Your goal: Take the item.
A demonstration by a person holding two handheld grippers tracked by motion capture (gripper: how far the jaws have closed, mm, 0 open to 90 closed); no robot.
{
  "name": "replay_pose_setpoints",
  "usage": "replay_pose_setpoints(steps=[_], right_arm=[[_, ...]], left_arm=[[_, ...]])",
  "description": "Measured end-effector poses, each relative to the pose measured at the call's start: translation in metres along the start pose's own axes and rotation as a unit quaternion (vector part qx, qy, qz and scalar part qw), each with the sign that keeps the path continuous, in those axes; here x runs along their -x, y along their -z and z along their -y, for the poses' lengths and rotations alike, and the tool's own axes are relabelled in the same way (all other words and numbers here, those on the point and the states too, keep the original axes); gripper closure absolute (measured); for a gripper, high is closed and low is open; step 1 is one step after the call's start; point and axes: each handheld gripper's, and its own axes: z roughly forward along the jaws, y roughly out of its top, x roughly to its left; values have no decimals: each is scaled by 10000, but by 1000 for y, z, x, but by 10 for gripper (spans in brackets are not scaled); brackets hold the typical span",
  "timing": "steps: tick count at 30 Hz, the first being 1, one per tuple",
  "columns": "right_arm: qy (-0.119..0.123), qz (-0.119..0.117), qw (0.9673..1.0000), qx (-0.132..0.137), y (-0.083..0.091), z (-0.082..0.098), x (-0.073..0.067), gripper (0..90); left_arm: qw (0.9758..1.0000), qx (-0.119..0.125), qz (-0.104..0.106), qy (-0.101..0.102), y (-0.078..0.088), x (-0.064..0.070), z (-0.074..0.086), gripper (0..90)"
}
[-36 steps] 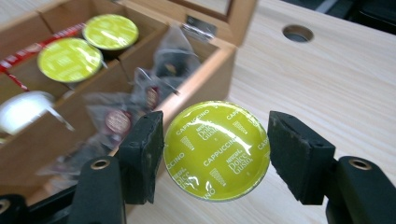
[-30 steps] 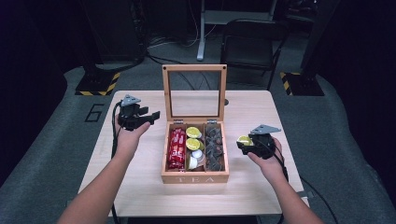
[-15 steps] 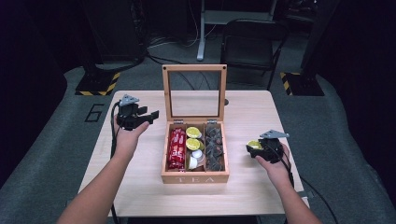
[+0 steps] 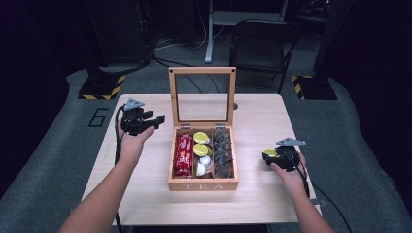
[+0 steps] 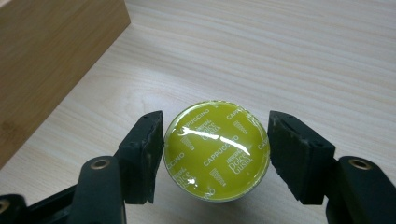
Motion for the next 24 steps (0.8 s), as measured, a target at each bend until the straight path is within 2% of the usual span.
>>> replay_pose_setpoints(steps=[7,9,11,24], right_arm=[[-114,50,9999,-47,-2,5,0,364],[-1,26,10000,-89,-1,7,2,362],[-97,28,9999,-106,-1,7,1,358],[-31,26,10000,-42,1,5,2,315]], left_arm=[[10000,-9,12,2,-1,1,1,420],[10000,-5,12,5,0,0,1,420],[10000,-24,8,1,0,0,1,420],[10000,-22,2,-3,0,1,1,420]])
